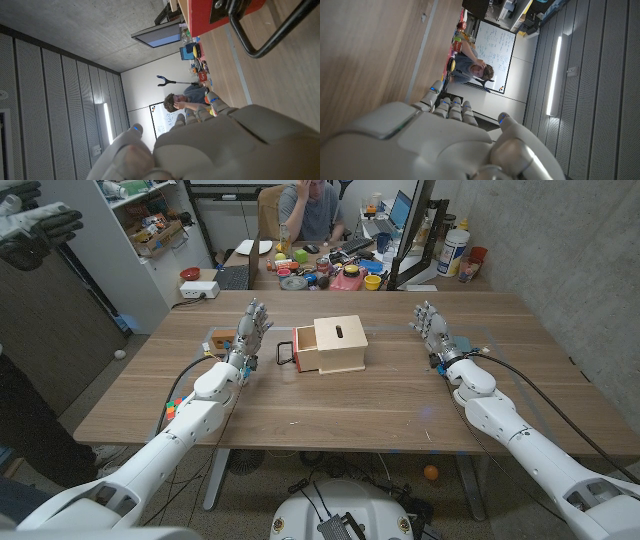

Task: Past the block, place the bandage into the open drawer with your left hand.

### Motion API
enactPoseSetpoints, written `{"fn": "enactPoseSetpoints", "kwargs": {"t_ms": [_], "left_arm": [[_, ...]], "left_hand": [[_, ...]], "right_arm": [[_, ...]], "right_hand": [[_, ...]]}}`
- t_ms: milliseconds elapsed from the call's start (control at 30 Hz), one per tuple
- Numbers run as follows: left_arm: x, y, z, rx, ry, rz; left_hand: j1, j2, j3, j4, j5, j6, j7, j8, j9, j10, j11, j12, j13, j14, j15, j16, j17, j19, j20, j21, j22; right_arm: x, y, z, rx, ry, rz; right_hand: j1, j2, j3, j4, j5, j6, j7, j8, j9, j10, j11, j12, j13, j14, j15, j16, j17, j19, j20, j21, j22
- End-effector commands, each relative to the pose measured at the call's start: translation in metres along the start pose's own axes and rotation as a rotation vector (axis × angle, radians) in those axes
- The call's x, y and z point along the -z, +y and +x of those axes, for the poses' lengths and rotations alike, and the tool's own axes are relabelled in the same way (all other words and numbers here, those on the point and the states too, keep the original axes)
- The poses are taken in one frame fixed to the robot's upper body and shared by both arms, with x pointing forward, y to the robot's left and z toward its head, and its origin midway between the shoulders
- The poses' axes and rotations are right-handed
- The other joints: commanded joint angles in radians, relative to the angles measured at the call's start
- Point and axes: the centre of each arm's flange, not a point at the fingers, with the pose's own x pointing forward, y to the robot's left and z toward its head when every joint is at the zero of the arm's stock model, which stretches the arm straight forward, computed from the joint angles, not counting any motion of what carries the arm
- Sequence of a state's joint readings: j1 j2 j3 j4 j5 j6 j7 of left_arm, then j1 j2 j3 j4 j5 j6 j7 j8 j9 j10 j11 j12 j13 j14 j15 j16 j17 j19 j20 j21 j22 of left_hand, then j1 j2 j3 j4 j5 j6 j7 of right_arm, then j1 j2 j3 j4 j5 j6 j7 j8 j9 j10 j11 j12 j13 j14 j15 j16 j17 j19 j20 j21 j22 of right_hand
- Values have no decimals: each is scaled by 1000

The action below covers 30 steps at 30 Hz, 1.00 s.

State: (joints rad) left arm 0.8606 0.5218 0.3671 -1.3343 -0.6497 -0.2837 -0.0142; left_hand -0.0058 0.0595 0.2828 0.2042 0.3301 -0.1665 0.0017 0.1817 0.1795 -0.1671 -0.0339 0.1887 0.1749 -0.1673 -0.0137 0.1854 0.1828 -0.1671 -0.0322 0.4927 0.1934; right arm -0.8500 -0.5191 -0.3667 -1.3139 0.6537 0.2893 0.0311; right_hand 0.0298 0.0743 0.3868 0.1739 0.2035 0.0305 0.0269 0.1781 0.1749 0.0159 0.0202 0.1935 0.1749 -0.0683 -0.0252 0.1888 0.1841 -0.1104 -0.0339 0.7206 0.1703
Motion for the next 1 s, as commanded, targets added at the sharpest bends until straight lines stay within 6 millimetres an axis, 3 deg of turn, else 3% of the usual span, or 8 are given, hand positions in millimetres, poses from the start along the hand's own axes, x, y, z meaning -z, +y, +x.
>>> {"fn": "enactPoseSetpoints", "kwargs": {"t_ms": [33, 433, 500, 567, 600, 733, 867, 1000], "left_arm": [[-1, -4, -7, 0, 3, 4], [-3, -2, -11, -14, -8, 33], [-6, -1, -13, -38, -21, 87], [-11, 0, -18, -69, -33, 160], [-14, 1, -20, -85, -46, 206], [-28, 4, -31, -154, -80, 353], [-40, 7, -42, -197, -94, 483], [-50, 11, -53, -218, -99, 589]], "left_hand": [[-3, 136, 8, -1, 5, -165, 3, 7, 3, -195, -1, 7, 4, -190, 4, 4, 2, -99, -38, 6, 4], [-3, 136, 9, -1, 7, -168, 1, 6, 3, -197, -5, 6, 4, -191, 0, 4, 3, -101, -36, 6, 4], [1, 130, 11, -6, 7, -152, -35, 11, 4, -179, -10, 12, 4, -167, 13, 11, 2, -79, -4, 15, 3], [40, 91, 14, -39, 0, -92, -95, 26, 5, -94, -20, 34, 6, -83, 49, 24, -1, -30, 61, 25, -7], [77, 70, 23, -65, -3, -56, -122, 31, 4, -56, -20, 39, 6, -42, 58, 25, -3, -4, 74, 24, -12], [170, 16, 35, -135, -13, 24, -160, 43, 4, 50, -16, 58, 9, 49, 60, 29, -4, 56, 109, 22, -15], [227, -5, 44, -179, -19, 46, -194, 43, 4, 81, -25, 59, 12, 96, 63, 34, -2, 71, 122, 16, -14], [255, -17, 47, -202, -24, 45, -213, 39, 5, 86, -22, 56, 13, 111, 65, 34, 0, 78, 138, 12, -14]], "right_arm": [[-1, -2, -6, 2, 3, 1], [2, -1, -10, 2, 8, 9], [2, 0, -10, 2, 9, 9], [2, 0, -10, 2, 10, 8], [2, 0, -11, 4, 9, 8], [3, -1, -11, 6, 11, 7], [4, -1, -11, 7, 14, 10], [6, 0, -11, 5, 16, 12]], "right_hand": [[1, 106, 7, -1, 4, 9, 1, 6, 4, 0, 6, 5, 3, -7, -1, 7, 2, -8, -50, 4, 3], [1, 106, 7, -1, 5, 9, 3, 6, 4, 1, 9, 5, 3, -7, 0, 7, 2, -6, -50, 0, 3], [1, 106, 7, -1, 5, 9, 2, 6, 4, 1, 7, 5, 3, -6, 0, 7, 2, -6, -50, -1, 3], [0, 106, 7, -1, 5, 9, 2, 6, 4, 0, 7, 5, 3, -6, 0, 7, 2, -6, -50, -1, 3], [0, 105, 6, -1, 5, 9, 3, 6, 4, 1, 6, 5, 3, -6, 0, 7, 2, -5, -50, -2, 3], [0, 105, 6, -1, 5, 9, 3, 7, 4, 1, 8, 5, 3, -6, 1, 7, 2, -5, -50, -3, 3], [0, 104, 5, -1, 5, 9, 3, 7, 4, 2, 8, 6, 3, -6, 1, 7, 2, -3, -49, -3, 3], [0, 103, 5, -2, 5, 10, 3, 7, 4, 4, 9, 7, 3, -5, 2, 8, 2, -2, -48, -4, 3]]}}
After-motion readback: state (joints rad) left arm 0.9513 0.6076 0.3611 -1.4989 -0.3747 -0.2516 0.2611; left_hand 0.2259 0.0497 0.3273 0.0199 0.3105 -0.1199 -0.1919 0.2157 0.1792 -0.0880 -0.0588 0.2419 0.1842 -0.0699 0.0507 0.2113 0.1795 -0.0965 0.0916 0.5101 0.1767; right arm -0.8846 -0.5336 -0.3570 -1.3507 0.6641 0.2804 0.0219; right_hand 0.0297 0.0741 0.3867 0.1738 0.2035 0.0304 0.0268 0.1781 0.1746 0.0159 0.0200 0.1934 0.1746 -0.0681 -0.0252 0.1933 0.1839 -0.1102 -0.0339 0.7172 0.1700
